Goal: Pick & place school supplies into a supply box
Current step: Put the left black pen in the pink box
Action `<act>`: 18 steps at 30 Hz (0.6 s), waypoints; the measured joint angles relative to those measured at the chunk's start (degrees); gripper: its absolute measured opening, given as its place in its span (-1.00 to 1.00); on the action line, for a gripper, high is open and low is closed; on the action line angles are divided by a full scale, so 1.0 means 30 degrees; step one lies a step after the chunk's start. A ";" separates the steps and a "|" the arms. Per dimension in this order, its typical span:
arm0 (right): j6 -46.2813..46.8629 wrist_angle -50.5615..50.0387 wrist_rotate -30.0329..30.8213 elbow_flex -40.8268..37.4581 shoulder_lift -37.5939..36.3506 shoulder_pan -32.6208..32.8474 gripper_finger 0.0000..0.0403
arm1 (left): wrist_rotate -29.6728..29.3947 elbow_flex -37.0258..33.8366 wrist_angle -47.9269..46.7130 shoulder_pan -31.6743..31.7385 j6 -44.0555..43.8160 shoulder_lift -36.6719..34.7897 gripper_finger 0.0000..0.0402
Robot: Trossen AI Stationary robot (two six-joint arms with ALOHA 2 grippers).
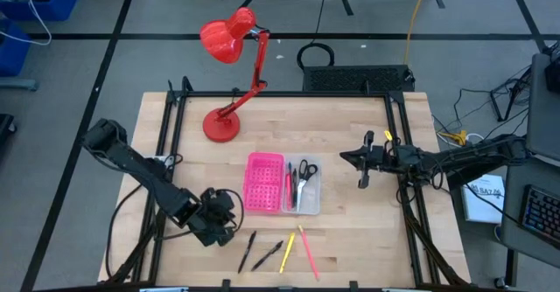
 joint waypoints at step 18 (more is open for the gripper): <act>0.1487 -0.0785 -0.5399 0.0000 -0.0459 0.0029 -1.00 | 0.2666 0.7772 -0.5319 -0.0678 -0.4224 0.6326 -0.98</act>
